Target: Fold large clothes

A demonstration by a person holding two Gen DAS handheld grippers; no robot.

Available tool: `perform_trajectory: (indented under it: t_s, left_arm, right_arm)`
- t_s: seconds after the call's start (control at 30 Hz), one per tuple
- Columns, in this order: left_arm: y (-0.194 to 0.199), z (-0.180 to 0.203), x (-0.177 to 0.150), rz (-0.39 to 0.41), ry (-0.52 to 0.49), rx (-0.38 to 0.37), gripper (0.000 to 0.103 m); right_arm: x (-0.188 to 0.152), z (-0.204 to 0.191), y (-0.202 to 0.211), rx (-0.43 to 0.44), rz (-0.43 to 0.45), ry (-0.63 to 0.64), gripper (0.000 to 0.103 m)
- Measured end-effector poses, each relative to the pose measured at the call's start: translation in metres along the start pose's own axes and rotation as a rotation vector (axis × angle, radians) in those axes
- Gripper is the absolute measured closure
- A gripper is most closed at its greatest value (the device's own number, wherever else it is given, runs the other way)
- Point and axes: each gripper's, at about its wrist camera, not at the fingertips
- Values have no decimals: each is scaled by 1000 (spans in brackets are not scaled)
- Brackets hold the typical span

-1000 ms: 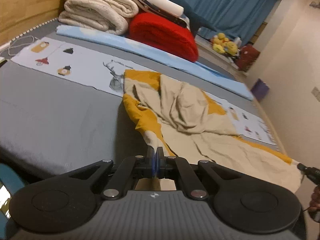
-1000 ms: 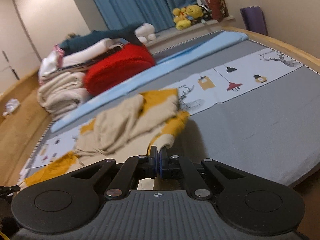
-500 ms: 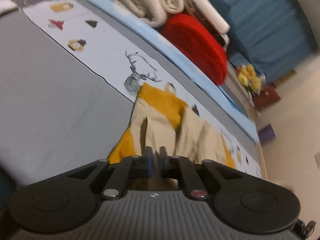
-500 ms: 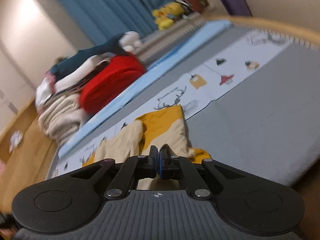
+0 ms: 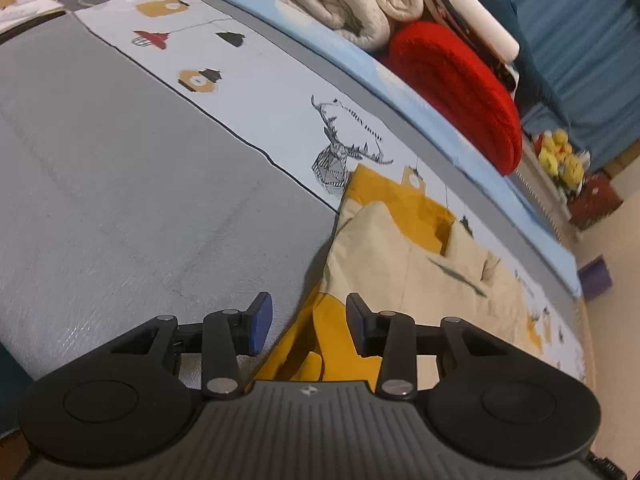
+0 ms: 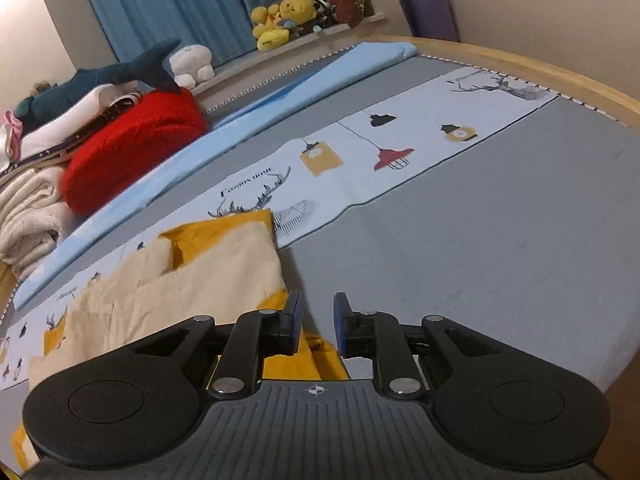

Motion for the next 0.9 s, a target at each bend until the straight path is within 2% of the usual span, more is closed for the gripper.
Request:
perform_trajectory:
  t_s: [0.27,0.47,0.53,0.6,0.67,0.8,0.9]
  left_arm:
    - [-32,22,-3,-42,-82,21,59]
    - [-50,32,8,-73,-92,49,59]
    - [-51,40,15,-83,-91,39,59]
    - [-49,54,20,-67,-172,41,56]
    - [-47,64,20,-56,-240,75,55]
    - [-46,68,15,-44,-246,48,55]
    - [-58,66,7,-64,-239,76,55]
  right_arm:
    - [7,-16,-28,-5,-41,132,83]
    - [17,-25,-52,-19,-78,152,79]
    - [27,-35,-56,1,-69,154,79]
    - [35,-50,-57,26,-42,194,72]
    - [36,-63,-61,36,-34,248,68]
    - [27,-76,-70,37,-62,315,68]
    - [22,-79,-72,48,-72,310,67]
Point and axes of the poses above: each gripper's, at about its wrist camera, not at the fingertips, and y roughly against the way its jaws point, z to its right, x to its top, and after that the axes turned 1 degree about x, right-handed
